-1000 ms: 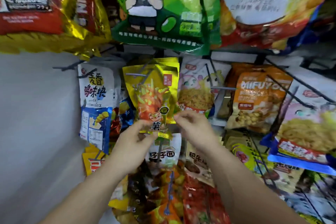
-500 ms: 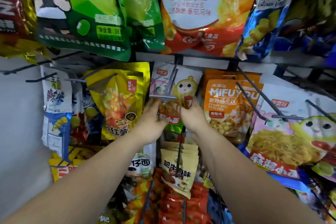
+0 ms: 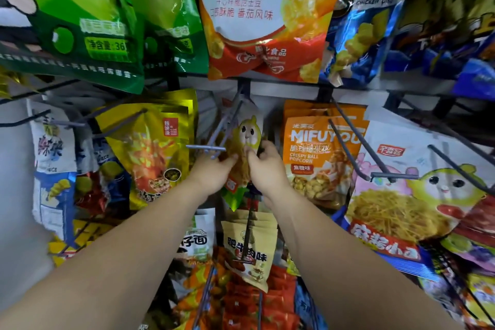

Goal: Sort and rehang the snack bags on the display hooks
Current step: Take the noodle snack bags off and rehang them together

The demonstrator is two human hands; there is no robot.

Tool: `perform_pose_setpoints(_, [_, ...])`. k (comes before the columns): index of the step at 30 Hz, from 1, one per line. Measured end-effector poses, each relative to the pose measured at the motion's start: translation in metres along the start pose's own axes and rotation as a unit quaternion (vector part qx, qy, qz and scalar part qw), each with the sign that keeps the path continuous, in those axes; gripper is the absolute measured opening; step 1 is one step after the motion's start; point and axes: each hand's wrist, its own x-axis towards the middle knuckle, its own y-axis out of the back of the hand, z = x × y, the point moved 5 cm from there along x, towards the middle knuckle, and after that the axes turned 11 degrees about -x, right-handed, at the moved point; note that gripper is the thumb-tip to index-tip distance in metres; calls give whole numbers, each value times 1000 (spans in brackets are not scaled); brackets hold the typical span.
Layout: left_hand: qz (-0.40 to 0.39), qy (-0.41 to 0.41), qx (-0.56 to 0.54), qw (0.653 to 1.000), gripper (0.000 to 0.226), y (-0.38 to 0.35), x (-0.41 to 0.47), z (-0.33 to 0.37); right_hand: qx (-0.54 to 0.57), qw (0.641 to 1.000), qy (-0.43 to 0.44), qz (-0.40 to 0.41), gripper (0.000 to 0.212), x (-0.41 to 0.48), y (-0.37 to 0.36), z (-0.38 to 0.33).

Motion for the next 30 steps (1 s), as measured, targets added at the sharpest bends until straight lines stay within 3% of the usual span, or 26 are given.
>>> perform_pose_setpoints(3, [-27, -22, 2, 999, 57, -1, -12, 8, 12, 1000, 19, 13, 15, 2, 1, -4])
perform_pose_setpoints(7, [-56, -34, 15, 998, 58, 1, -28, 15, -20, 997, 35, 71, 32, 1, 9, -13])
perform_pose_setpoints(13, [-83, -86, 116, 986, 56, 18, -60, 23, -75, 990, 92, 82, 33, -22, 26, -16])
perform_pose_setpoints(20, [-48, -118, -8, 992, 31, 33, -95, 34, -114, 984, 135, 28, 37, -71, 40, -18])
perform_pose_setpoints(25, [20, -72, -74, 994, 12, 51, -102, 17, -69, 990, 124, -6, 35, -103, 55, -19])
perform_pose_setpoints(30, [51, -52, -180, 981, 24, 65, -110, 21, -43, 993, 106, -29, 31, -112, 56, -20])
